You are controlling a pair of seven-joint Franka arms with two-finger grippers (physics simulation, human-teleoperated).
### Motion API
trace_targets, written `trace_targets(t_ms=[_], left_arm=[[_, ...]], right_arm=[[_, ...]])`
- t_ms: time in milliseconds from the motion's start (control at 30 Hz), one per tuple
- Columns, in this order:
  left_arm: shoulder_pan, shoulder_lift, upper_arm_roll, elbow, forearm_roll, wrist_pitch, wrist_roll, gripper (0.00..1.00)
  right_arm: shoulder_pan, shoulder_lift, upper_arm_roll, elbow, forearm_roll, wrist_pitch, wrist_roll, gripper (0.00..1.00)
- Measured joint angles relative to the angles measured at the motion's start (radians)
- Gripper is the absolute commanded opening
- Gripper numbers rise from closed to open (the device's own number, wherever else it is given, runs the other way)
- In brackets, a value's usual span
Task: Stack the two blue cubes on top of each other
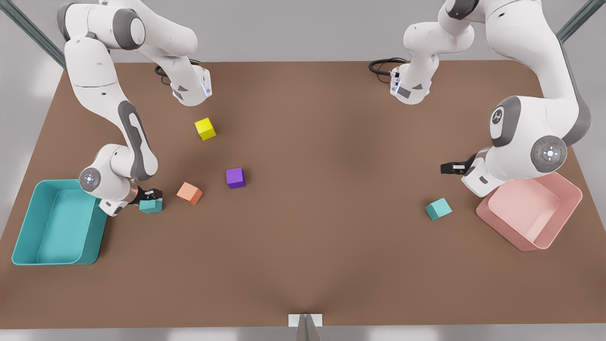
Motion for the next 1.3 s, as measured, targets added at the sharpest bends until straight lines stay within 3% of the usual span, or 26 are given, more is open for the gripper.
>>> trace_targets(t_ms=[267, 300, 333, 367, 700, 833, 900, 1067, 1200, 1300], left_arm=[[0.000, 0.001, 0.000, 0.000, 0.000, -0.004, -0.008, 1.00], [0.000, 0.001, 0.000, 0.000, 0.000, -0.005, -0.009, 1.00], [0.000, 0.001, 0.000, 0.000, 0.000, -0.006, -0.010, 1.00], [0.000, 0.001, 0.000, 0.000, 0.000, -0.006, -0.010, 1.00], [0.002, 0.010, 0.002, -0.001, 0.001, -0.008, -0.016, 1.00], [0.002, 0.013, 0.002, -0.002, 0.002, -0.005, -0.018, 1.00], [0.000, 0.015, 0.009, -0.002, 0.003, -0.001, -0.019, 1.00], [0.004, 0.049, 0.071, -0.027, 0.004, 0.049, -0.022, 1.00], [0.011, 0.062, 0.132, -0.198, 0.003, 0.189, -0.056, 1.00], [0.014, 0.071, 0.160, -0.338, -0.020, 0.344, -0.090, 1.00]], right_arm=[[0.000, 0.050, 0.000, 0.008, 0.001, 0.027, -0.005, 1.00], [0.001, 0.051, 0.000, 0.009, 0.001, 0.028, -0.006, 0.90], [0.001, 0.050, 0.000, 0.009, 0.001, 0.029, -0.006, 0.69], [0.001, 0.050, 0.000, 0.009, 0.004, 0.029, -0.008, 0.60], [0.003, -0.004, 0.015, 0.073, 0.023, -0.044, -0.035, 0.59], [0.012, -0.042, 0.166, 0.234, 0.061, -0.151, -0.029, 0.60], [0.097, -0.019, 0.213, 0.336, 0.070, -0.195, -0.001, 0.60], [0.450, 0.163, 0.225, 0.649, 0.069, -0.256, 0.159, 0.60], [0.636, 0.356, 0.221, 0.876, 0.010, -0.269, 0.337, 0.60], [0.682, 0.436, 0.219, 0.922, -0.036, -0.247, 0.461, 0.60]])
